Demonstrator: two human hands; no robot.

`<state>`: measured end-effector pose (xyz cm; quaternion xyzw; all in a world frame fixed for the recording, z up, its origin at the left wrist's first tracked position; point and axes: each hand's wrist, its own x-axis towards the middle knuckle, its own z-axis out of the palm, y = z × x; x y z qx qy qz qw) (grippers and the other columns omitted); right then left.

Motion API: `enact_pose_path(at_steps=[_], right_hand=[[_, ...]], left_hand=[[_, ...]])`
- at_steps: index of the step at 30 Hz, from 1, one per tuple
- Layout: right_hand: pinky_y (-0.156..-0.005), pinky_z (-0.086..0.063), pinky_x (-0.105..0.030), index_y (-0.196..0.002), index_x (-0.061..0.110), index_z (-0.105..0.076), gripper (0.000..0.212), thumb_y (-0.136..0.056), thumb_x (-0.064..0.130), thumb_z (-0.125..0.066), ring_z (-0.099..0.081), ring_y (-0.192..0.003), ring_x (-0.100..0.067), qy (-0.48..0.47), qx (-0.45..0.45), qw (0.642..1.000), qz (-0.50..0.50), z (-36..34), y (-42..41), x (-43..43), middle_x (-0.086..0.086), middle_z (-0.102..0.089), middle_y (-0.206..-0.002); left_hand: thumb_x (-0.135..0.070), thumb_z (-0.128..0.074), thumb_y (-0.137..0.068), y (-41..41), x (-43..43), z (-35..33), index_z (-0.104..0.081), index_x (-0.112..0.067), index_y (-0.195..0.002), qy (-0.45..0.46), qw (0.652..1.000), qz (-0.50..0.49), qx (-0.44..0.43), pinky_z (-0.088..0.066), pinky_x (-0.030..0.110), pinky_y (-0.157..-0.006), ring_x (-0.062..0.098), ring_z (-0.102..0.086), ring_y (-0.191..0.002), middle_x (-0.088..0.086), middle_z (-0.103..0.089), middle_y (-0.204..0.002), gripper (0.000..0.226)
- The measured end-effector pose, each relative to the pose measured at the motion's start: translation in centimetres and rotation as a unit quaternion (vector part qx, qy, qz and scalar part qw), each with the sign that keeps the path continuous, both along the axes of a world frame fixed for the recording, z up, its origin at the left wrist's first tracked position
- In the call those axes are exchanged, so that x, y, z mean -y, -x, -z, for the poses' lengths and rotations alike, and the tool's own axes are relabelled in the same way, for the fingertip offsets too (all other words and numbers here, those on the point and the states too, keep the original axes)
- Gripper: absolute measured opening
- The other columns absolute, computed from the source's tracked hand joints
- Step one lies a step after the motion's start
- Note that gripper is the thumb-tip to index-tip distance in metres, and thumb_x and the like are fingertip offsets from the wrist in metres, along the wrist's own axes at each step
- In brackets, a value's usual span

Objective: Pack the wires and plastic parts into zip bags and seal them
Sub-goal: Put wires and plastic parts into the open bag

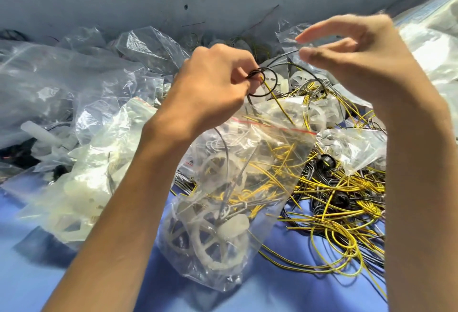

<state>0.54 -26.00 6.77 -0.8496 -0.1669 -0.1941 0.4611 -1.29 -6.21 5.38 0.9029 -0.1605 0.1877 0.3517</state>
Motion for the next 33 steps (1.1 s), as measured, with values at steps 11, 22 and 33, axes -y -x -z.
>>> enact_pose_path(at_steps=[11,22,33], right_hand=[[-0.095,-0.051,-0.034,-0.11,0.019,-0.071,0.023,-0.088,0.026,-0.066,-0.066,-0.096,-0.006,0.134,0.025,0.987,-0.088,0.4,0.3,-2.9,0.003,-0.071,-0.101],[-0.064,-0.051,-0.027,-0.085,0.019,-0.071,0.002,-0.085,0.021,-0.071,-0.06,-0.06,-0.01,0.096,0.025,0.989,-0.112,1.1,-0.5,-2.2,-0.001,-0.067,-0.067],[-0.084,-0.056,-0.044,-0.079,0.018,-0.04,0.024,-0.103,0.021,-0.038,-0.071,-0.086,-0.019,-0.119,-0.106,0.971,-0.18,0.8,0.0,-3.7,-0.001,-0.07,-0.089]], left_hand=[[-0.022,-0.062,-0.083,-0.3,0.0,-0.3,-0.07,-0.029,-0.092,0.058,0.993,-0.05,0.092,-0.053,0.032,-0.073,0.012,-0.062,-0.072,-0.01,-0.066,-0.073,0.014],[-0.029,-0.064,-0.074,-0.4,-1.2,-0.4,-0.073,-0.026,-0.076,0.075,0.996,-0.025,0.035,-0.057,0.035,-0.076,0.012,-0.07,-0.072,-0.004,-0.073,-0.074,0.009],[-0.039,-0.057,-0.087,-0.8,-0.9,-0.1,-0.072,-0.017,-0.082,0.017,0.998,-0.046,0.026,-0.044,0.023,-0.057,0.009,-0.054,-0.056,-0.004,-0.059,-0.056,0.027]])
